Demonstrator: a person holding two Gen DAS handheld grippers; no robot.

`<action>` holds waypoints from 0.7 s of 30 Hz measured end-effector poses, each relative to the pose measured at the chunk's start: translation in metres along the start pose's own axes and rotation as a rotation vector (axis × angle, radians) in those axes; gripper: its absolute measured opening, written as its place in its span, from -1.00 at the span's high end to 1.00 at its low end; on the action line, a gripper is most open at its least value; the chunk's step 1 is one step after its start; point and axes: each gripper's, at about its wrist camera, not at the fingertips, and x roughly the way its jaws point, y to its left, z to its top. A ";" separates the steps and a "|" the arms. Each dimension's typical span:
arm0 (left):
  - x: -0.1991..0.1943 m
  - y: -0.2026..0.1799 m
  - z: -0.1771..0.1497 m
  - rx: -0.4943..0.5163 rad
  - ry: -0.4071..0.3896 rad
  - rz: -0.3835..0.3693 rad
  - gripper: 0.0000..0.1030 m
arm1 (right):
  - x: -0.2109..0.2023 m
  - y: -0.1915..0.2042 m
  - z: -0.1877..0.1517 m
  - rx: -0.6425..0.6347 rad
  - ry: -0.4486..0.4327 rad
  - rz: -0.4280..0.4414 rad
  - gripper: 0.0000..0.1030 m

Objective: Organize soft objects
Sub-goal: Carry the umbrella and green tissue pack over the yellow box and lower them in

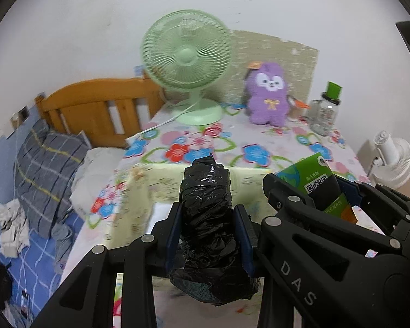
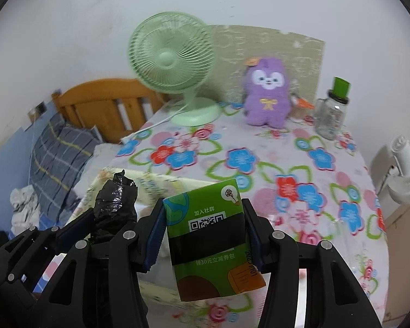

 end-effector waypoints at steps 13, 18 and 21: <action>0.031 0.051 -0.013 -0.070 0.080 0.041 0.25 | 0.048 0.045 -0.003 -0.060 0.090 0.048 -0.08; 0.042 0.057 -0.016 -0.075 0.110 0.039 0.25 | 0.063 0.049 -0.006 -0.064 0.121 0.049 -0.08; 0.048 0.061 -0.018 -0.076 0.128 0.039 0.25 | 0.071 0.051 -0.009 -0.066 0.140 0.052 -0.08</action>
